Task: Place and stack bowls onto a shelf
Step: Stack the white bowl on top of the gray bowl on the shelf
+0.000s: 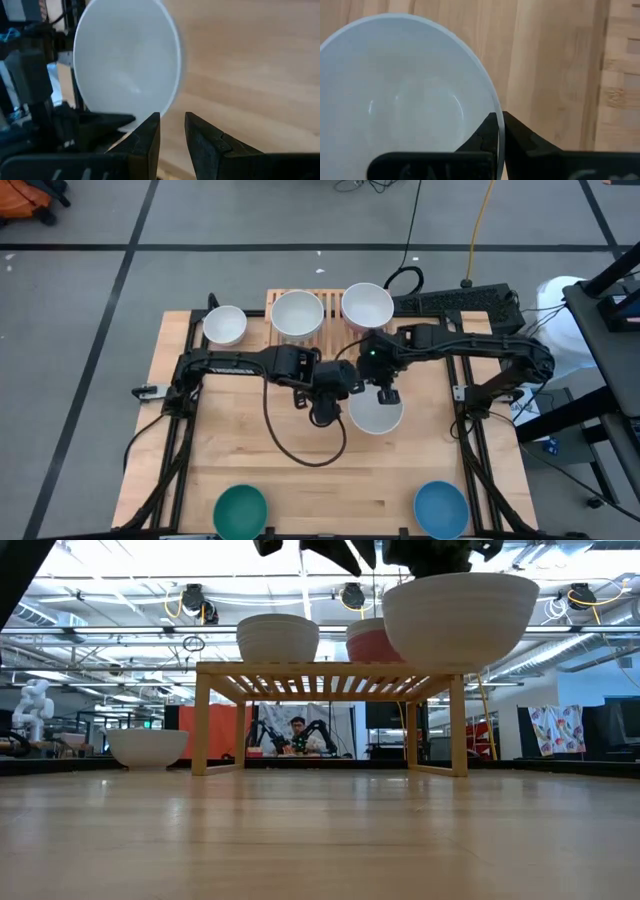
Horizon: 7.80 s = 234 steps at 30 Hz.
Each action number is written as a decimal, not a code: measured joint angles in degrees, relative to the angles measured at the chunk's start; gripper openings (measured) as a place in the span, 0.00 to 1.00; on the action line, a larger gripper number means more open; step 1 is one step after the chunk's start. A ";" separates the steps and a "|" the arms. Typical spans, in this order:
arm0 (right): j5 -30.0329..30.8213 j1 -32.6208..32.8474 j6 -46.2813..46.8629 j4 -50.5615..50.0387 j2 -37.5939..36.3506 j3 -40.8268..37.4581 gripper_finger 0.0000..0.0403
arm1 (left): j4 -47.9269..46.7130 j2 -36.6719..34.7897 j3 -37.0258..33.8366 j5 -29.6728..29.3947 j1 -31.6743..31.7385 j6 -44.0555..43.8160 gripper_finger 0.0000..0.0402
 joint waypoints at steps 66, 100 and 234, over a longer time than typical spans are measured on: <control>-5.83 0.67 -6.99 16.70 -4.38 -0.20 0.00 | 1.72 -0.36 -8.44 7.77 0.01 -18.53 0.03; 0.00 0.72 -3.75 23.28 -8.70 0.13 0.32 | 0.67 -1.64 -8.48 -0.61 -0.53 -24.79 0.01; 18.45 0.63 -12.34 22.16 -30.50 0.00 0.33 | 4.86 -20.19 -14.78 11.73 27.98 -73.68 0.11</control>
